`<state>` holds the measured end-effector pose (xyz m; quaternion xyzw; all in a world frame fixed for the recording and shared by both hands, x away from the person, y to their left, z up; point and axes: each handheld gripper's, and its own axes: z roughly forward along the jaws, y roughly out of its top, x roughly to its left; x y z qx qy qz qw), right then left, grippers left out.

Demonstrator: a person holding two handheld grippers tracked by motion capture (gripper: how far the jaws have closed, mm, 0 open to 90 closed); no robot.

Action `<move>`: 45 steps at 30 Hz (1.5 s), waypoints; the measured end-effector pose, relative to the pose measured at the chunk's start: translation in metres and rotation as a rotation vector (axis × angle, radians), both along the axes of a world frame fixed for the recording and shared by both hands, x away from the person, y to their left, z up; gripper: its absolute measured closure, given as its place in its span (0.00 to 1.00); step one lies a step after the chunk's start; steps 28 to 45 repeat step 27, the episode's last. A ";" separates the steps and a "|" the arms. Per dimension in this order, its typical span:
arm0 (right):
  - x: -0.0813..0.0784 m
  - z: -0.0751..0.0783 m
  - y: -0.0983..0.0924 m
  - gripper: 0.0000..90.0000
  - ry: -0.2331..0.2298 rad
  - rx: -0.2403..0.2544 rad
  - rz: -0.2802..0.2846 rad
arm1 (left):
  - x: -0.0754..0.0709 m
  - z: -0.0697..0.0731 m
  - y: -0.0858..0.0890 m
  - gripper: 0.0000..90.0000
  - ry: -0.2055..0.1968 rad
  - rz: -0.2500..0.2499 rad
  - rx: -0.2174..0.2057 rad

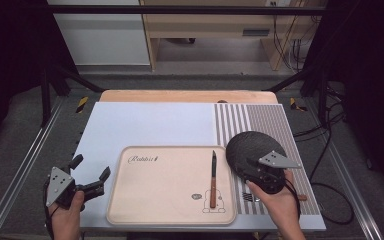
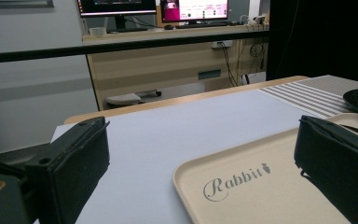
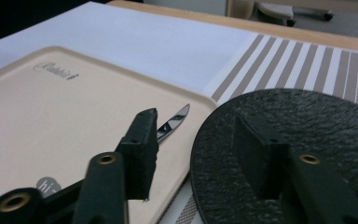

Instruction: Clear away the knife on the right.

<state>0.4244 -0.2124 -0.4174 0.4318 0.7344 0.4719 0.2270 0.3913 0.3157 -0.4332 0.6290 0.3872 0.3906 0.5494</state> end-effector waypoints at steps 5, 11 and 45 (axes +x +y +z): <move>0.002 0.002 -0.015 0.33 -0.075 0.036 0.018 | -0.001 0.000 0.001 0.02 0.001 -0.008 -0.011; -0.002 0.004 -0.038 0.11 -0.136 0.077 -0.003 | -0.006 0.003 0.005 0.02 -0.020 -0.019 -0.062; -0.019 -0.018 -0.096 0.09 -0.360 0.110 -0.057 | -0.020 0.004 0.012 0.01 -0.025 -0.033 -0.099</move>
